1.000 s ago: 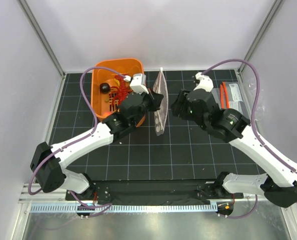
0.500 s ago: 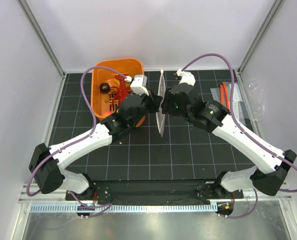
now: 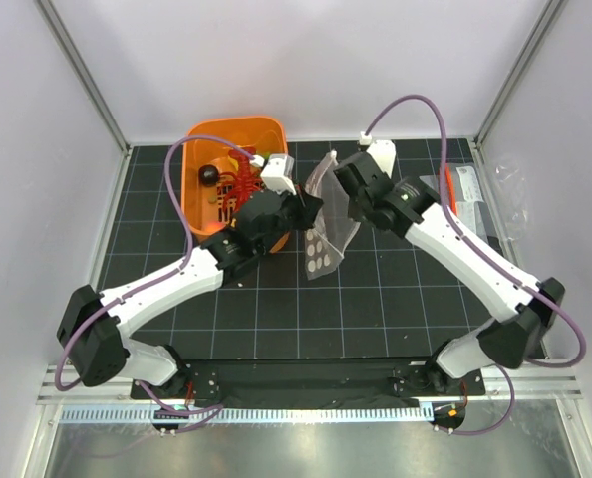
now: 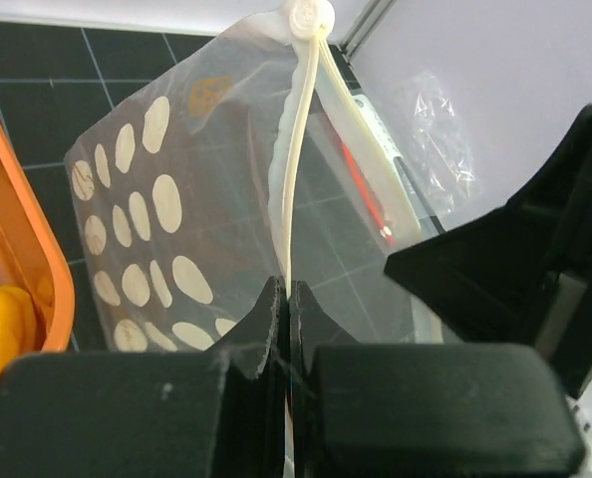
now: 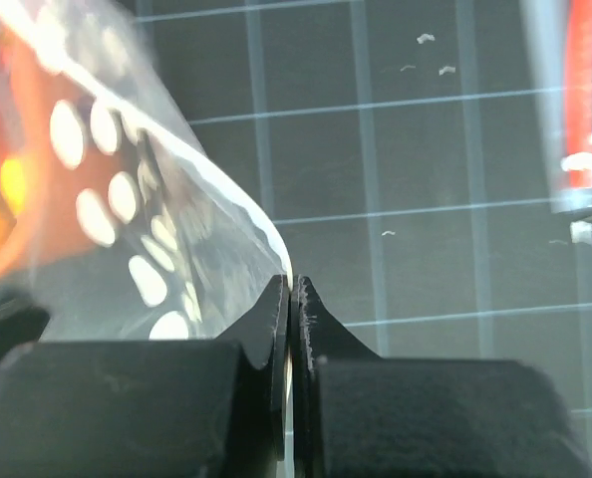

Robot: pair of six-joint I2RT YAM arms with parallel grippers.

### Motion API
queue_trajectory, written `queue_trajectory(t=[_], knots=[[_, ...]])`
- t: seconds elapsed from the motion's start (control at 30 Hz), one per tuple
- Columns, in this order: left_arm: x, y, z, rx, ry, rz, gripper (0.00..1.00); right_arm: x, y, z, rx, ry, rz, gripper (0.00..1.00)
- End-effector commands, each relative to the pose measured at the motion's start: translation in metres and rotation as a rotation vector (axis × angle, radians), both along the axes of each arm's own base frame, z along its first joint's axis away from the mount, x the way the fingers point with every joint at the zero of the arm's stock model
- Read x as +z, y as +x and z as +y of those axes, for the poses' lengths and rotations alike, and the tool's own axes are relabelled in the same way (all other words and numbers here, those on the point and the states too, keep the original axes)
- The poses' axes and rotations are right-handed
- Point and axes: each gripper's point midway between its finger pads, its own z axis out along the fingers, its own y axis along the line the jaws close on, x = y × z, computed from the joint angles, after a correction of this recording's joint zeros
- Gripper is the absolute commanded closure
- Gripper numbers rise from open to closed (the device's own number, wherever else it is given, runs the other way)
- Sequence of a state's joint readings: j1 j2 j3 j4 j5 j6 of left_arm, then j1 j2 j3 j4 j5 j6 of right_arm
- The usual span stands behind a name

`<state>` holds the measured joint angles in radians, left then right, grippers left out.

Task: Place the food in the zip-top bag and seal the zipper
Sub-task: Open the zipper of the food storage bag.

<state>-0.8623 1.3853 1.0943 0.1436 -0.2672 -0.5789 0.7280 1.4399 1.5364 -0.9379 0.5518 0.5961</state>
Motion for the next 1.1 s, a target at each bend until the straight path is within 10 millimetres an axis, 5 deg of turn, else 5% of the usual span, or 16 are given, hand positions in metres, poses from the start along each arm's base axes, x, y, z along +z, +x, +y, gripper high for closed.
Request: queue_trajectory(t=[0.0, 0.1, 0.13, 0.17, 0.27, 0.3, 0.33, 0.4, 0.63, 0.7, 0.77, 0.83, 0.93, 0.97, 1.07], knots=[[0.002, 0.010, 0.010, 0.019, -0.072, 0.036, 1.00, 0.039, 0.006, -0.033, -0.095, -0.160, -0.053, 0.99], [-0.009, 0.025, 0.002, -0.009, -0.111, 0.078, 1.00, 0.050, 0.002, -0.058, -0.137, -0.306, -0.046, 0.99], [0.001, 0.026, 0.000, -0.027, -0.135, 0.065, 1.00, 0.052, 0.001, -0.059, -0.131, -0.313, -0.046, 0.99], [-0.010, 0.032, -0.010, -0.046, -0.126, 0.089, 1.00, 0.053, 0.001, -0.064, -0.146, -0.345, -0.050, 0.99], [0.001, 0.032, -0.047, -0.193, -0.173, 0.111, 1.00, 0.048, 0.001, -0.071, -0.154, -0.426, -0.012, 0.99], [-0.017, 0.037, -0.062, -0.220, -0.175, 0.165, 1.00, 0.049, 0.002, -0.077, -0.180, -0.469, -0.017, 0.99], [-0.007, 0.039, -0.072, -0.256, -0.201, 0.175, 1.00, 0.045, -0.002, -0.085, -0.194, -0.526, 0.006, 0.99], [-0.026, 0.047, -0.078, -0.246, -0.197, 0.223, 1.00, 0.037, -0.001, -0.095, -0.239, -0.587, 0.028, 0.99], [-0.085, 0.072, -0.041, -0.081, -0.001, 0.226, 1.00, 0.005, 0.004, -0.136, -0.294, -0.550, 0.117, 0.99], [-0.094, 0.080, -0.034, -0.053, 0.106, 0.197, 1.00, 0.002, 0.005, -0.136, -0.289, -0.547, 0.125, 0.99], [-0.124, 0.080, -0.020, -0.024, 0.288, 0.226, 1.00, -0.001, 0.007, -0.134, -0.284, -0.545, 0.132, 0.99], [-0.125, 0.081, -0.021, -0.023, 0.353, 0.196, 0.98, -0.001, 0.009, -0.131, -0.283, -0.538, 0.130, 0.99], [-0.121, 0.082, -0.030, -0.049, 0.361, 0.167, 0.81, -0.001, 0.013, -0.126, -0.267, -0.514, 0.128, 0.99], [-0.119, 0.081, -0.034, -0.057, 0.352, 0.167, 0.66, -0.001, 0.014, -0.124, -0.262, -0.506, 0.127, 0.99], [-0.107, 0.083, -0.041, -0.071, 0.319, 0.155, 0.45, -0.005, 0.018, -0.115, -0.237, -0.462, 0.125, 0.99]])
